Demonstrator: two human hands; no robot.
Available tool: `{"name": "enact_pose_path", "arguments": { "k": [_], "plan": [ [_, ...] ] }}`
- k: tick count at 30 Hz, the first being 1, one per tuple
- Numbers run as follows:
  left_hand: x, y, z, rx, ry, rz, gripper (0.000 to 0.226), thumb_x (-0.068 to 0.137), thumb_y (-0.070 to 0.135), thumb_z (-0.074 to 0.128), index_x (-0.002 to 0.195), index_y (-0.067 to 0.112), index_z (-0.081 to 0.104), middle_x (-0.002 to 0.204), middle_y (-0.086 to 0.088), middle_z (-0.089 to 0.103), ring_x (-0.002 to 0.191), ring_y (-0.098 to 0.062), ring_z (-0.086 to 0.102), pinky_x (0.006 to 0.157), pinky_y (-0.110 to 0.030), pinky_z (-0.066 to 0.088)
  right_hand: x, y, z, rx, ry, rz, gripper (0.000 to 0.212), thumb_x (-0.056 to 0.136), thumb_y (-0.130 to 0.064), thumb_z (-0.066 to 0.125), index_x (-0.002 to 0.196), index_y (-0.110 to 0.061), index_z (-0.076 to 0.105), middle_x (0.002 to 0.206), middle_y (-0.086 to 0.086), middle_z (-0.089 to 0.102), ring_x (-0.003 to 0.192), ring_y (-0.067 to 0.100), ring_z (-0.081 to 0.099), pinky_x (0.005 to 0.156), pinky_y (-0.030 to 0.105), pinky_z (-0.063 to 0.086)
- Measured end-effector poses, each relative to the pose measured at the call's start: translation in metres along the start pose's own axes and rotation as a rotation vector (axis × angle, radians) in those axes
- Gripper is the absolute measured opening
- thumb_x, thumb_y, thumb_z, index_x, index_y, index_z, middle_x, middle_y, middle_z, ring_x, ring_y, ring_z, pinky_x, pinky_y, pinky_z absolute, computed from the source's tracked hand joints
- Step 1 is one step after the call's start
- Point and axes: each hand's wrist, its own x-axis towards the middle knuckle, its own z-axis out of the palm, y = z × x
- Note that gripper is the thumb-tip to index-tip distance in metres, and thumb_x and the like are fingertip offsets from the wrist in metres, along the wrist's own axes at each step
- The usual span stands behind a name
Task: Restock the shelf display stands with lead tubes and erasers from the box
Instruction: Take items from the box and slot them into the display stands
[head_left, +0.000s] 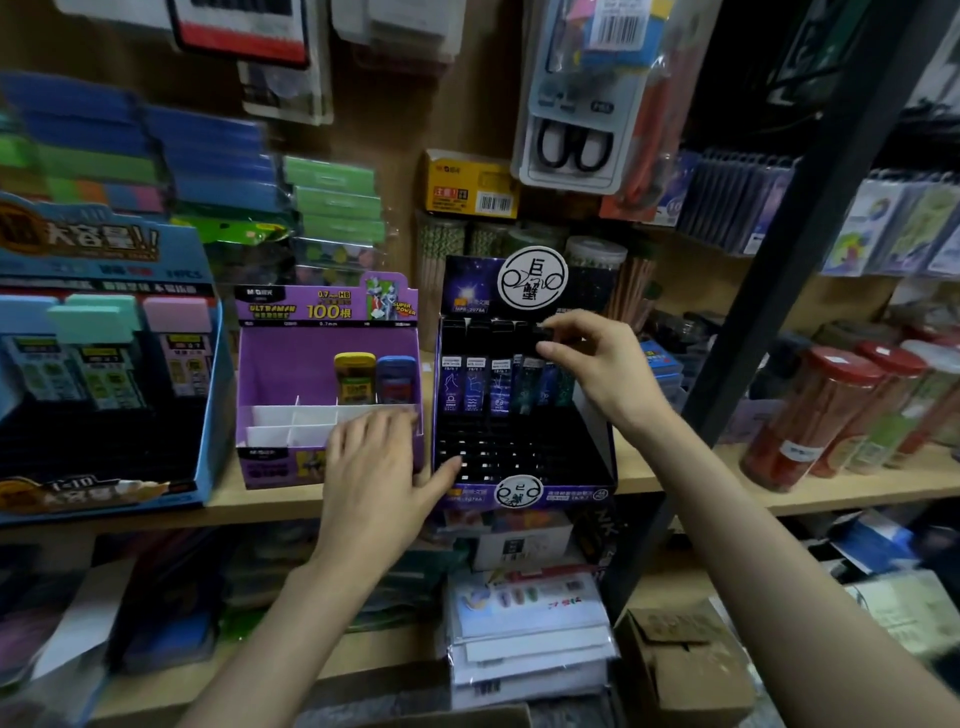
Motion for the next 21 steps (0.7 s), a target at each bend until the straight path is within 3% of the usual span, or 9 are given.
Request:
{"name": "enact_pose_path", "arguments": {
  "k": [3,8,13,18,21],
  "plan": [
    [-0.002,0.000,0.001,-0.008,0.028,0.017,0.055,0.083,0.055,0.053,0.119,0.013,0.056,0.117,-0.001,0.060,0.112,-0.022,0.051,0.098,-0.037,0.033,0.003,-0.001,0.001,-0.032,-0.050,0.025,0.016,0.085,-0.010,0.066,0.101,-0.005,0.065,0.084,0.000,0.059,0.082,0.015,0.055,0.078,0.030,0.045],
    [-0.003,0.000,0.002,-0.025,0.047,0.019,0.052,0.083,0.051,0.052,0.117,0.012,0.058,0.116,-0.001,0.061,0.112,-0.023,0.052,0.099,-0.038,0.034,0.005,0.001,0.013,-0.083,0.086,0.104,0.019,0.084,-0.014,0.068,0.099,-0.003,0.064,0.084,0.001,0.060,0.079,0.014,0.055,0.074,0.025,0.046],
    [-0.002,-0.002,0.000,-0.050,0.009,0.026,0.055,0.084,0.052,0.049,0.123,0.014,0.054,0.123,0.000,0.058,0.117,-0.020,0.047,0.102,-0.034,0.028,0.009,0.007,0.021,-0.259,0.090,0.104,0.022,0.086,-0.021,0.067,0.097,-0.002,0.067,0.091,0.009,0.068,0.082,0.015,0.056,0.065,0.016,0.033],
    [-0.006,-0.001,-0.018,-0.143,0.079,0.113,0.044,0.086,0.030,0.061,0.123,0.008,0.053,0.125,-0.007,0.053,0.121,-0.026,0.043,0.103,-0.039,0.031,0.003,0.004,0.008,-0.389,0.055,0.109,0.030,0.087,-0.032,0.065,0.101,-0.005,0.066,0.099,0.010,0.069,0.094,0.024,0.062,0.076,0.029,0.045],
    [-0.017,-0.003,-0.036,-0.170,0.127,0.192,0.031,0.087,0.024,0.061,0.115,0.011,0.056,0.111,-0.005,0.058,0.106,-0.025,0.053,0.088,-0.039,0.039,-0.015,-0.014,-0.010,-0.381,0.035,0.022,0.027,0.088,-0.030,0.064,0.104,-0.009,0.064,0.099,0.005,0.068,0.089,0.019,0.061,0.079,0.035,0.049]
  ]
}}
